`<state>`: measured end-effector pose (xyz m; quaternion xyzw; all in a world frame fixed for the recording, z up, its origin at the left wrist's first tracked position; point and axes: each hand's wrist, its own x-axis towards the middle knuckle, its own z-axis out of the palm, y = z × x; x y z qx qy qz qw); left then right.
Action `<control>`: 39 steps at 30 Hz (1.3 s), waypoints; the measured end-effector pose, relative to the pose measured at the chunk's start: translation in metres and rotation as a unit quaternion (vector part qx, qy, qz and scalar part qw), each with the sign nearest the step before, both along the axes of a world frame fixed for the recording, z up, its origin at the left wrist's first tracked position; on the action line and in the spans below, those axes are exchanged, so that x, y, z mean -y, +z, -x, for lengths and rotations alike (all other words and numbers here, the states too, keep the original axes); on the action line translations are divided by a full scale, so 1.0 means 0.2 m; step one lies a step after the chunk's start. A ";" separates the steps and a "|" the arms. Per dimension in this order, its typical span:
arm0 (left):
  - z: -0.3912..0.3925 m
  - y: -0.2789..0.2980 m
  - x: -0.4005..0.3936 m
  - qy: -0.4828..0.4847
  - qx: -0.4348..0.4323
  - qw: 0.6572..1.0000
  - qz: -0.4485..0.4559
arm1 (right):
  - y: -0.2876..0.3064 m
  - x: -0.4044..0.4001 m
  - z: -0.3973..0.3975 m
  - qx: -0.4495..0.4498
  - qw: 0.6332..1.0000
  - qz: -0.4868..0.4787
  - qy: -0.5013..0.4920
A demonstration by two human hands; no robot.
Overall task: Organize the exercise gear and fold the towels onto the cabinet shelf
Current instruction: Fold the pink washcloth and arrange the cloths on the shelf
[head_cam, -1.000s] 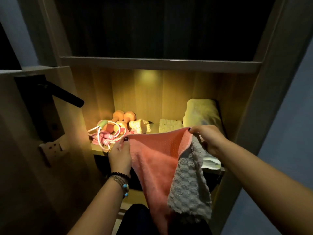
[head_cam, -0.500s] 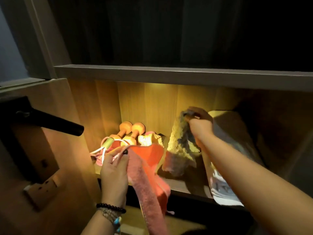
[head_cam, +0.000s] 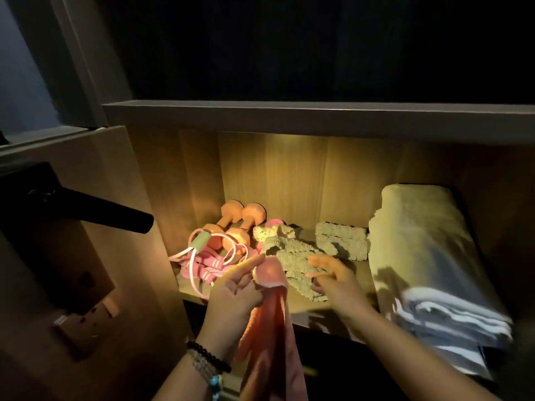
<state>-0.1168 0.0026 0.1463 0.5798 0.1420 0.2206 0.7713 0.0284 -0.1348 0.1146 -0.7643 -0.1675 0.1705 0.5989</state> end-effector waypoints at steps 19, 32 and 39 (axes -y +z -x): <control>-0.39 0.10 0.32 0.274 -0.060 0.947 -0.157 | 0.08 0.51 0.06 0.158 0.984 -0.056 0.054; -0.41 -0.09 -0.04 0.223 -0.135 0.964 -0.043 | 0.21 0.80 0.01 0.197 0.976 0.087 -0.015; -0.22 -0.10 0.01 -0.045 -0.042 0.981 -0.186 | 0.31 0.50 0.05 0.248 0.960 0.125 0.040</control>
